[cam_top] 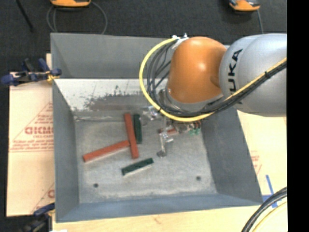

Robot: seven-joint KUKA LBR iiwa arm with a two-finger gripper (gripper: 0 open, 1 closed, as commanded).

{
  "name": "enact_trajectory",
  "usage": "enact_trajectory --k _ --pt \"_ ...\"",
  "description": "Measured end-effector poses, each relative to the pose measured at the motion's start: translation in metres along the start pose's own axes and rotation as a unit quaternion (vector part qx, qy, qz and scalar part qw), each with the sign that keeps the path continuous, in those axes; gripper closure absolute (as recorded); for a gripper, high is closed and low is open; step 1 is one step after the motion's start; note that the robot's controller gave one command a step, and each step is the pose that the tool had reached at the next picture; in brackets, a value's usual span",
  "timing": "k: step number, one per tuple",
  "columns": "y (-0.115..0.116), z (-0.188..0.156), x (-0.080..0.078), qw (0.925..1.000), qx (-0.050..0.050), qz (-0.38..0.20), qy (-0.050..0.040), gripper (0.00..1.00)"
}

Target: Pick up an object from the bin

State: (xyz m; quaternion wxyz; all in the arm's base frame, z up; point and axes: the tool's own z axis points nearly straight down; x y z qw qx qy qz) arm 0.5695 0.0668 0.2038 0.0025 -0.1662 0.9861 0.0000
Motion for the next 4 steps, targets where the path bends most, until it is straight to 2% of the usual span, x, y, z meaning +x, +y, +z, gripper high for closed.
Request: enact_trajectory --k 1,2,3,4 --pt "0.032 0.134 0.072 0.9989 -0.001 -0.047 -0.0019 0.00" --pt "-0.017 0.119 -0.031 0.9990 0.002 -0.044 -0.0029 0.00" --pt "0.082 0.133 -0.050 0.9910 -0.001 -0.134 -0.0009 0.00" --pt "0.080 0.133 -0.050 0.9915 -0.002 -0.130 -0.0009 1.00"
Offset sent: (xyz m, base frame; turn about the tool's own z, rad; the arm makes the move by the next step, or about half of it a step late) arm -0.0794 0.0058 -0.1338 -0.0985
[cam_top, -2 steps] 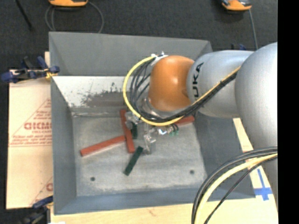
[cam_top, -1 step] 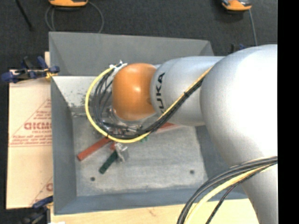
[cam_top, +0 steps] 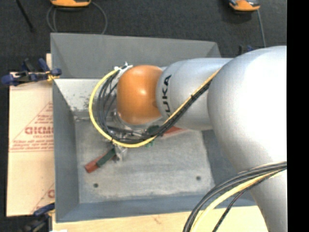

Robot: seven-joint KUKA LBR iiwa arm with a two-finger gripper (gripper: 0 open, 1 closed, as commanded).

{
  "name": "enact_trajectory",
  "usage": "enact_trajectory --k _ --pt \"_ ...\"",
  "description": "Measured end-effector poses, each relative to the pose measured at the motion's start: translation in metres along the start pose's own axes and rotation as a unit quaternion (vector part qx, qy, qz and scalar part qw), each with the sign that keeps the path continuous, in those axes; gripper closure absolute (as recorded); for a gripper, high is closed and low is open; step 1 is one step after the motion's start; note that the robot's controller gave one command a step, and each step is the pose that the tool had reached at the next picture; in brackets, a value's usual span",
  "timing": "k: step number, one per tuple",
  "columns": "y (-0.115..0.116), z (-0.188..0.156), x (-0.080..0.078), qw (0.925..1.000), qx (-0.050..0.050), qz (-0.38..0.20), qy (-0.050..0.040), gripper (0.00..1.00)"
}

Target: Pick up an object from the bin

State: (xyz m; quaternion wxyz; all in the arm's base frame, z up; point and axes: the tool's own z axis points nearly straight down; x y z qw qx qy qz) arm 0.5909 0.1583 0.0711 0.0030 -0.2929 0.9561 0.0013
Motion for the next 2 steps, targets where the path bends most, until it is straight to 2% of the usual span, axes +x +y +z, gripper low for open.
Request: enact_trajectory --k 1,2 --pt "0.009 -0.075 -0.014 0.9962 0.002 -0.087 -0.0016 1.00" --pt "0.012 -0.160 -0.014 0.9975 0.003 -0.071 -0.0027 1.00"
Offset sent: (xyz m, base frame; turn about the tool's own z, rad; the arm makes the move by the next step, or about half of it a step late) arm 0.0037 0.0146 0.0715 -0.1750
